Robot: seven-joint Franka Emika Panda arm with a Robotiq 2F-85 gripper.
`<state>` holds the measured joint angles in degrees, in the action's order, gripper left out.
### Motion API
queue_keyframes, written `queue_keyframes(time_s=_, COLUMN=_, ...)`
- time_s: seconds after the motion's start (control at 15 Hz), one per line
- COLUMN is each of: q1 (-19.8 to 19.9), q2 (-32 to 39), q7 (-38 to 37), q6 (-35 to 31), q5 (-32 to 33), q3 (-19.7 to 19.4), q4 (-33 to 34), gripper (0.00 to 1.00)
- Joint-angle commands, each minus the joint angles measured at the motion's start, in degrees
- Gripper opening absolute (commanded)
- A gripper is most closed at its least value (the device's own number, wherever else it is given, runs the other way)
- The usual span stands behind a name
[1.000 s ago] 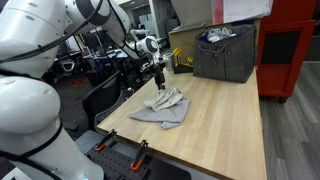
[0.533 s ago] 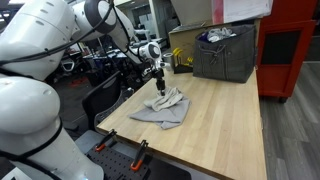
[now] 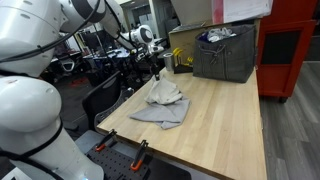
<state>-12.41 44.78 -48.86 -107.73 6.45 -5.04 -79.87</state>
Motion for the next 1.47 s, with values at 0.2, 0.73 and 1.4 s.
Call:
queue_keyframes(time_s=0.2, q1=-1.42, q2=-2.8, q7=-0.61, q6=5.59, q5=-0.14, q3=1.29, q4=13.45, gripper=0.03)
queue_keyframes(time_s=0.73, q1=-0.97, q2=8.02, q7=-0.38, q6=9.09, q5=-0.52, q3=1.25, q4=37.25, gripper=0.03)
queue_keyframes(time_s=1.4, q1=-2.57, q2=10.62, q7=1.0, q6=17.76, q5=-1.7, q3=4.12, q4=41.91, gripper=0.8)
